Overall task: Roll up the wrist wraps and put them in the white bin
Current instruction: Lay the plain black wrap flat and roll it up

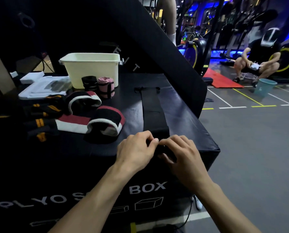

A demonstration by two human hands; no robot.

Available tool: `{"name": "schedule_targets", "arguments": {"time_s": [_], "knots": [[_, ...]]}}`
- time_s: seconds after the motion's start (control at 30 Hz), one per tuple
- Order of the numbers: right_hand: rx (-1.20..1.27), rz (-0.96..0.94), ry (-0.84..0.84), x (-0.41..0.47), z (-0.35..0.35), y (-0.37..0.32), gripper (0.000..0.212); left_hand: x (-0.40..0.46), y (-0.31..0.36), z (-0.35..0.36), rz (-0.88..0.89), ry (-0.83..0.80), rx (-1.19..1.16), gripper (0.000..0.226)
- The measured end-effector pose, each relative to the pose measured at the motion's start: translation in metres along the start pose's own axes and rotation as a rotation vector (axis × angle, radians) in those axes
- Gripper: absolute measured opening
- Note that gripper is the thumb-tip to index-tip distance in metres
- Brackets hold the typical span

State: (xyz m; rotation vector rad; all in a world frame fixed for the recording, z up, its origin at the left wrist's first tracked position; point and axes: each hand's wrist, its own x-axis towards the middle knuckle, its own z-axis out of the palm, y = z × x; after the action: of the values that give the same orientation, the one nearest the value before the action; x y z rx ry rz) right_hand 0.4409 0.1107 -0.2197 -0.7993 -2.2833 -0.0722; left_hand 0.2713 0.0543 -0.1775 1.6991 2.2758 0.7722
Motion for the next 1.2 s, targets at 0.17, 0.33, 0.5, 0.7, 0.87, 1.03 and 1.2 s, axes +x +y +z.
{"name": "schedule_targets", "arguments": {"time_s": [0.17,0.33,0.5,0.7,0.87,1.03,1.2], "knots": [[-0.076,-0.040,0.015,0.003,0.003,0.005,0.026,0.004,-0.001,0.003,-0.011,0.000,0.016,0.032],[-0.135,-0.067,0.047,0.008,0.011,0.007,0.028,0.005,-0.011,0.002,0.045,0.004,-0.007,0.036],[-0.130,-0.077,0.045,0.009,0.015,0.007,0.024,-0.001,-0.024,0.003,0.156,0.024,-0.111,0.029],[-0.118,-0.070,-0.019,0.006,0.007,0.007,0.027,0.010,-0.028,-0.014,0.350,0.112,-0.185,0.022],[-0.097,-0.054,-0.074,0.005,0.003,0.007,0.028,0.060,-0.025,-0.034,0.458,0.009,-0.124,0.019],[-0.063,-0.019,-0.109,0.005,-0.002,0.005,0.030,0.110,-0.001,-0.038,0.162,-0.152,0.265,0.041],[-0.033,0.003,-0.129,0.009,-0.001,0.006,0.030,0.134,0.014,-0.026,-0.196,-0.154,0.255,0.053]]}}
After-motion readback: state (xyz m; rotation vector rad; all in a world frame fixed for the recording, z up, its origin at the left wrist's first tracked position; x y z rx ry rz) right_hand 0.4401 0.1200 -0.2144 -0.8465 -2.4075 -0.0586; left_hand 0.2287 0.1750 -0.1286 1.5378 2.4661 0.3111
